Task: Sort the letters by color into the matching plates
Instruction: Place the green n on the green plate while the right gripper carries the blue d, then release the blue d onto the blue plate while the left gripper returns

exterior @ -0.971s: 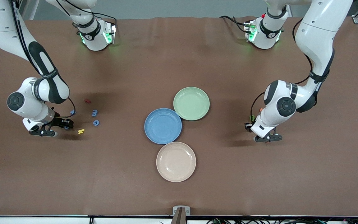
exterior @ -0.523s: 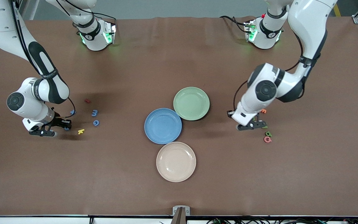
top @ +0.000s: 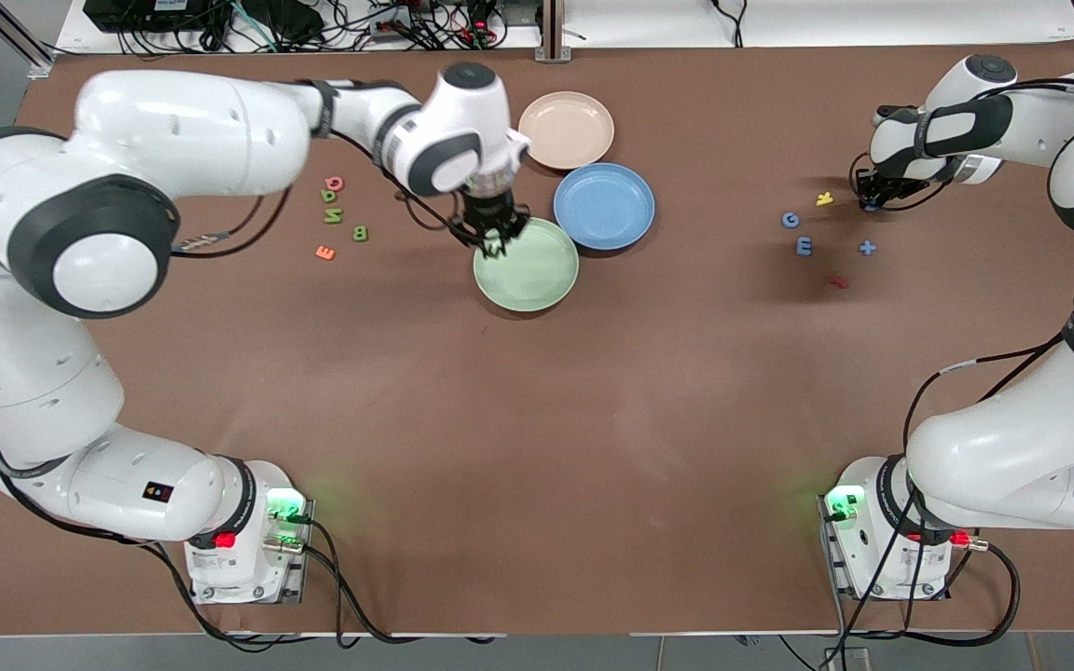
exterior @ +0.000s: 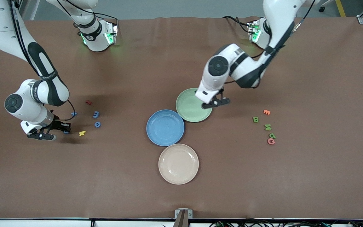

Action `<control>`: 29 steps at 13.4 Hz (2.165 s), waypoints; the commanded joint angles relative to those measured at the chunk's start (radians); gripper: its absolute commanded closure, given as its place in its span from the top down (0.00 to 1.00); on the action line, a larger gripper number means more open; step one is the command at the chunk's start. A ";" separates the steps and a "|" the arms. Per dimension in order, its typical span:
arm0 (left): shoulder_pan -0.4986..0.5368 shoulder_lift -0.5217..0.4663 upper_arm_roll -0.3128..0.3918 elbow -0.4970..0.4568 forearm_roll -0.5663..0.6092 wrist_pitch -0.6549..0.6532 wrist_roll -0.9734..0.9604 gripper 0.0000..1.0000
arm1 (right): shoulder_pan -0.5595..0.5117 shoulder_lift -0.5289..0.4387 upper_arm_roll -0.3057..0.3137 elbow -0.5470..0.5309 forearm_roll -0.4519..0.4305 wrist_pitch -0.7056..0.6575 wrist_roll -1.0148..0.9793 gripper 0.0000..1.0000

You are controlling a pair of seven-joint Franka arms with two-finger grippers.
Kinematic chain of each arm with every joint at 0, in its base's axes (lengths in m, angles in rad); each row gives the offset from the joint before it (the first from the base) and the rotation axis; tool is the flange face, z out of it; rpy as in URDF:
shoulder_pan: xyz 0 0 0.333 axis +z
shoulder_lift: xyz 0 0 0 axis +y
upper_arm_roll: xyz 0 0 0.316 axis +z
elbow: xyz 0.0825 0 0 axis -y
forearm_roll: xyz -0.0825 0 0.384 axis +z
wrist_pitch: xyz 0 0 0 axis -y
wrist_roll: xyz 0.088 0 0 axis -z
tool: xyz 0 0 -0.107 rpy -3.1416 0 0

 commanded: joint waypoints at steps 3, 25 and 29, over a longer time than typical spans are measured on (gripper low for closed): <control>-0.077 0.065 0.007 0.024 0.022 0.037 -0.077 0.23 | 0.008 -0.076 0.046 0.049 0.001 -0.186 0.042 0.01; 0.026 0.105 0.005 0.095 0.182 0.013 -0.030 1.00 | 0.473 0.140 0.336 0.362 -0.229 -0.240 1.444 0.00; 0.186 0.033 -0.037 -0.007 0.182 0.011 0.139 1.00 | 0.485 0.193 0.336 0.391 -0.259 -0.237 1.483 0.01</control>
